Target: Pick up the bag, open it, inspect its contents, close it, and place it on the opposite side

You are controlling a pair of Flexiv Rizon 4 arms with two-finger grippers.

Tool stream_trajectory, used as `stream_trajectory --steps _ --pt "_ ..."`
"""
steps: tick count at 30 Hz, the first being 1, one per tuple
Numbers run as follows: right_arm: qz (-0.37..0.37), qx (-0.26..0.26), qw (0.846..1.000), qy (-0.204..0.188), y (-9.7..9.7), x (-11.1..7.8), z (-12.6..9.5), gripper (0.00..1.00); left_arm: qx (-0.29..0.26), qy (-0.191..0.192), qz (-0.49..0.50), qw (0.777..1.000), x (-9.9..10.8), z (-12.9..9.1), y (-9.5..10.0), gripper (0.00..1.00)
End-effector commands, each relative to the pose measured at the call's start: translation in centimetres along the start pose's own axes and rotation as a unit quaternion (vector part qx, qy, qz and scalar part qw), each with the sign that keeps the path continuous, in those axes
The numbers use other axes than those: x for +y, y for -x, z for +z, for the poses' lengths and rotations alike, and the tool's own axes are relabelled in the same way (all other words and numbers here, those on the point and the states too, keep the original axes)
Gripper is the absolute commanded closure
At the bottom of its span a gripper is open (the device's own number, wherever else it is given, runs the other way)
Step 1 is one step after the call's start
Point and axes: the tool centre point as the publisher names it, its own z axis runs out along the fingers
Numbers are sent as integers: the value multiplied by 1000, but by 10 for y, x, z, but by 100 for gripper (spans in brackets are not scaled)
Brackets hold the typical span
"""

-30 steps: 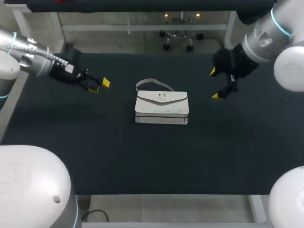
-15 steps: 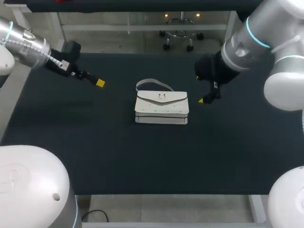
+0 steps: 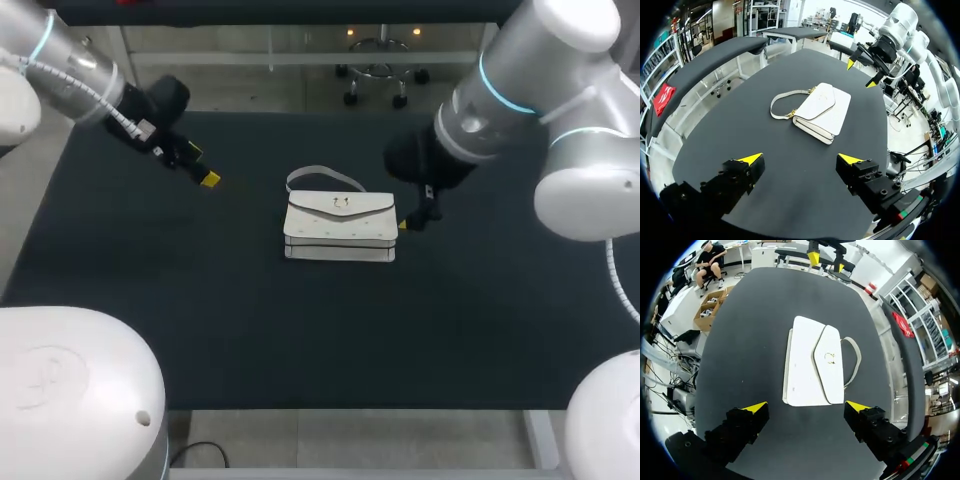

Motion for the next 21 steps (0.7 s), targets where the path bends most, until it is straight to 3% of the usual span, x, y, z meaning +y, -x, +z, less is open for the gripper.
stream_trajectory --steps 1,7,9,13,21 --pt "-1 5 1000 0 4 0 1 0 -3 -2 0 1000 1 0 -2 0" --pt "-1 5 1000 0 4 0 1 0 -3 -2 0 1000 1 0 -2 0" --pt "-1 5 1000 0 4 0 1 0 -23 10 42 999 -4 5 0 0" --pt "-32 -31 999 0 0 20 4 0 -34 29 164 985 -11 14 11 0" --pt "-33 -59 998 -15 -18 36 34 0 -54 54 263 962 -28 16 15 0"
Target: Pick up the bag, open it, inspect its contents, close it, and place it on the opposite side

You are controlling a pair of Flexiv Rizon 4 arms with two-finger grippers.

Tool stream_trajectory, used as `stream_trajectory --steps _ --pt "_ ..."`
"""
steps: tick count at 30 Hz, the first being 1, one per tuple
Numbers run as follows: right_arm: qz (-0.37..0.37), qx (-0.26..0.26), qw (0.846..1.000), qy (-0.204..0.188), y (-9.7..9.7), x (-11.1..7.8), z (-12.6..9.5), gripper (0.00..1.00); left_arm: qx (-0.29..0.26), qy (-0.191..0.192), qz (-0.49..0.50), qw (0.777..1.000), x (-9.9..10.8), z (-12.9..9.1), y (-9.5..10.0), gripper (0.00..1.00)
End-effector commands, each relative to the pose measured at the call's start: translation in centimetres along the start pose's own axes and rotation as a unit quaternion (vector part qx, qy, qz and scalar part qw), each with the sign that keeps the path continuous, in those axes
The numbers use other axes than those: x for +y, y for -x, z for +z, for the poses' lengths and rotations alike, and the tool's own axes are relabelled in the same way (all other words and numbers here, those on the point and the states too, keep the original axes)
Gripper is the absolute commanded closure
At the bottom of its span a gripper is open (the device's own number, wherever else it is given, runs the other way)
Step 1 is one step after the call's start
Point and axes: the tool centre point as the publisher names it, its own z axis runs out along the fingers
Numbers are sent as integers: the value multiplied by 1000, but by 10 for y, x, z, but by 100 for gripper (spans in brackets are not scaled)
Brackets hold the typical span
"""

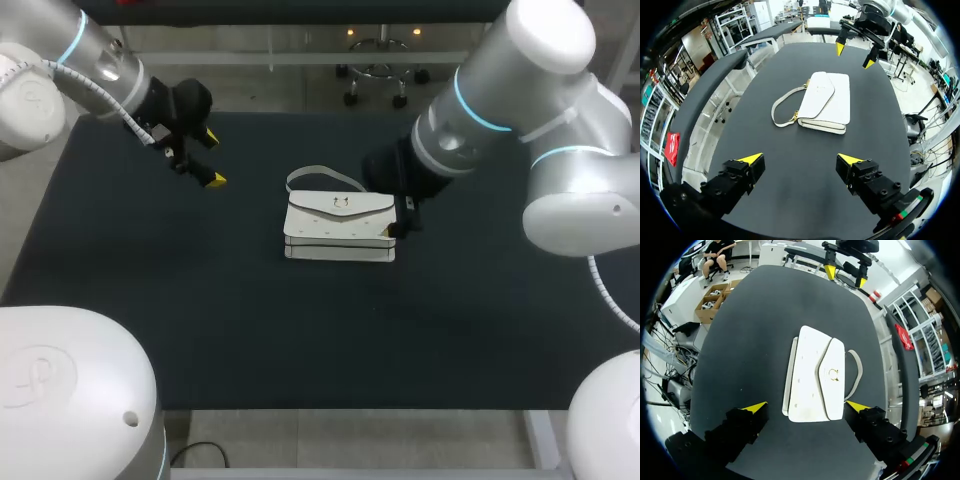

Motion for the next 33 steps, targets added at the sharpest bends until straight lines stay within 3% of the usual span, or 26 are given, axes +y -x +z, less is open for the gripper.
stream_trajectory --steps 1,5,8,13,21,31,33 --pt "14 -45 999 -15 -8 7 24 0 -15 19 83 996 -11 -1 4 0" --pt "17 -70 997 -9 -14 9 33 0 -1 18 143 990 -14 0 6 0" --pt "6 -88 996 -5 -17 8 40 0 43 55 195 978 -11 -2 5 0" --pt "-2 -115 993 6 -19 -2 46 0 43 55 195 978 -11 -2 5 0" --pt "-2 -146 989 -31 -16 -3 51 0 40 44 202 978 -12 -2 6 0" --pt "-7 -178 982 -66 -14 0 60 27 61 27 266 962 -15 3 1 0" --pt "-6 -181 981 -67 -14 -1 62 28 74 33 284 955 -16 1 -2 0"
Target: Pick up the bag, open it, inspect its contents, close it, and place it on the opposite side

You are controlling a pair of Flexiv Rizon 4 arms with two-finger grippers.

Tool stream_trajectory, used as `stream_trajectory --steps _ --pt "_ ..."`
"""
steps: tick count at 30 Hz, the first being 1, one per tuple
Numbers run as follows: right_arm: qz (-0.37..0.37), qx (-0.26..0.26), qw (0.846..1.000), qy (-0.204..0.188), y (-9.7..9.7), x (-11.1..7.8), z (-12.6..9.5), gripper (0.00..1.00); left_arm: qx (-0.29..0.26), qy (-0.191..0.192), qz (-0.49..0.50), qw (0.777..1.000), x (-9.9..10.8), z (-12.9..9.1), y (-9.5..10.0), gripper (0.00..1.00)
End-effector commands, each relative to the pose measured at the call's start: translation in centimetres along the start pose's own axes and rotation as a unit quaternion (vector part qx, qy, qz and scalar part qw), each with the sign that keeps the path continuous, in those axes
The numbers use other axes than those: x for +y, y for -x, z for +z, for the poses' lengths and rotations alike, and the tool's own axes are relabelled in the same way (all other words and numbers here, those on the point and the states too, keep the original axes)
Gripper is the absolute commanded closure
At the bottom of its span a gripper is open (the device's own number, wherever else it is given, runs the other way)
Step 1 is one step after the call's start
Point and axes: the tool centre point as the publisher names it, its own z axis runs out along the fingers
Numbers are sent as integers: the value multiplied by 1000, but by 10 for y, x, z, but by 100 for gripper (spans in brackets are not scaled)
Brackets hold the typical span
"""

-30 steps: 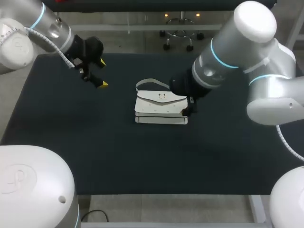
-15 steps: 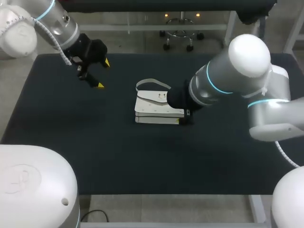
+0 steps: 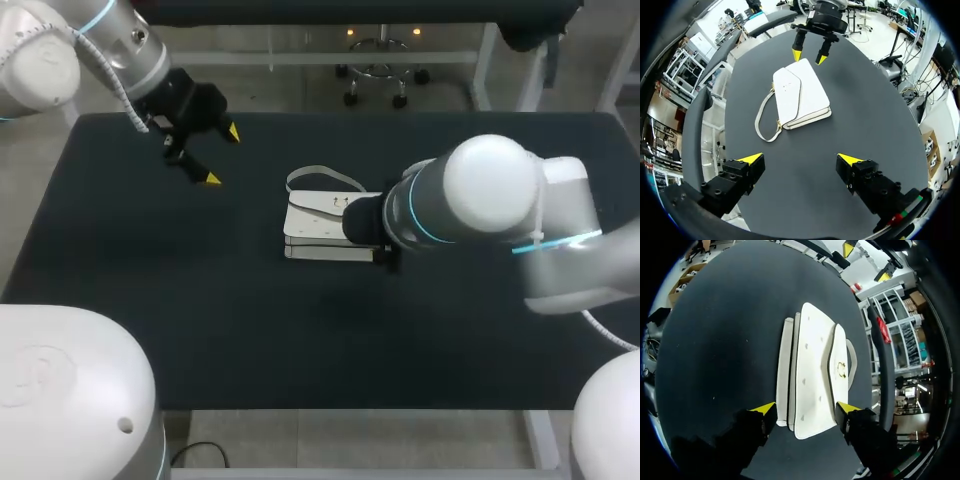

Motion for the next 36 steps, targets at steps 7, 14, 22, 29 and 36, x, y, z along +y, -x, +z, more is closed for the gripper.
stream_trajectory --steps 7,14,22,29,36 --pt "4 -47 999 -20 -6 -3 14 36 13 2 18 1000 -2 -2 -2 0" --pt "10 -53 998 -16 -4 -8 18 59 13 -4 40 999 -6 3 -3 0" --pt "4 -55 998 -19 -2 -9 23 73 24 6 60 998 -12 7 -4 0" --pt "3 -56 998 -17 -2 -8 24 100 30 6 75 997 -14 9 -5 0" --pt "1 -59 998 -19 -4 -7 26 100 25 -2 118 993 -15 14 -13 0"
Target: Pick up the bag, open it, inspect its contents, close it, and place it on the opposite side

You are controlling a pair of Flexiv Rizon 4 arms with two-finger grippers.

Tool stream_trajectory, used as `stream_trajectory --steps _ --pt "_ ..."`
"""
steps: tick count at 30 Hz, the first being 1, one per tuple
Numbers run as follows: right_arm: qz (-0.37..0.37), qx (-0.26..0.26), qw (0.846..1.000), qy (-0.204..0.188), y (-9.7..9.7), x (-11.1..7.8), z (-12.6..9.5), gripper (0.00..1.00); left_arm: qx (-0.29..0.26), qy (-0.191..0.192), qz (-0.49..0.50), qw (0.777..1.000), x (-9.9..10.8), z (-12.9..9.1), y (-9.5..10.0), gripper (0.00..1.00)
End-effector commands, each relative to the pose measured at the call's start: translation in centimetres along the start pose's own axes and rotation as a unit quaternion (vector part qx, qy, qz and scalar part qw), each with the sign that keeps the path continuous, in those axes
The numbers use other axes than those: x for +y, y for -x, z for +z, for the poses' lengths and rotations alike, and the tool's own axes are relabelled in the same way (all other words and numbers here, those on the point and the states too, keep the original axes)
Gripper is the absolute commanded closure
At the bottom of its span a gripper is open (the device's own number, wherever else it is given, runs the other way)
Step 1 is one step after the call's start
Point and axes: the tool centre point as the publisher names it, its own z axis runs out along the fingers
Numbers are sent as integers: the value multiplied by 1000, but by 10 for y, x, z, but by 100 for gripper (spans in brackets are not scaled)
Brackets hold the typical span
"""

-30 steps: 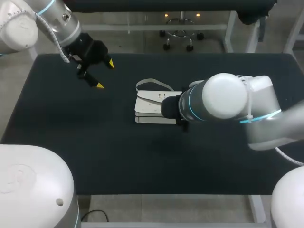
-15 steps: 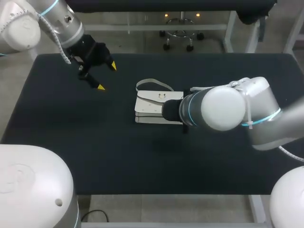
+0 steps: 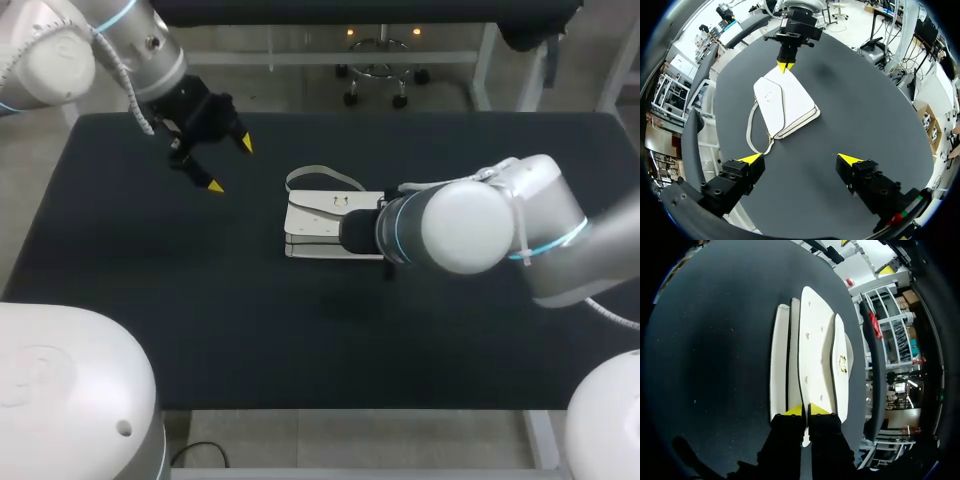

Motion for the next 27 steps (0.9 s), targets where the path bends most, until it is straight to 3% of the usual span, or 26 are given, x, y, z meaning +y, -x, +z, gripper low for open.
stream_trajectory --steps 1,16,19,27 --pt "0 -12 1000 1 -5 0 4 100 -10 -13 35 999 -1 4 -7 0" --pt "5 -18 1000 -12 -6 1 3 100 -23 -19 60 998 -4 5 -10 0" --pt "5 -18 1000 -12 -6 1 3 100 -34 -10 86 996 -13 11 -9 0" --pt "5 -18 1000 -12 -6 1 3 100 -82 -51 122 988 -28 25 -3 0"
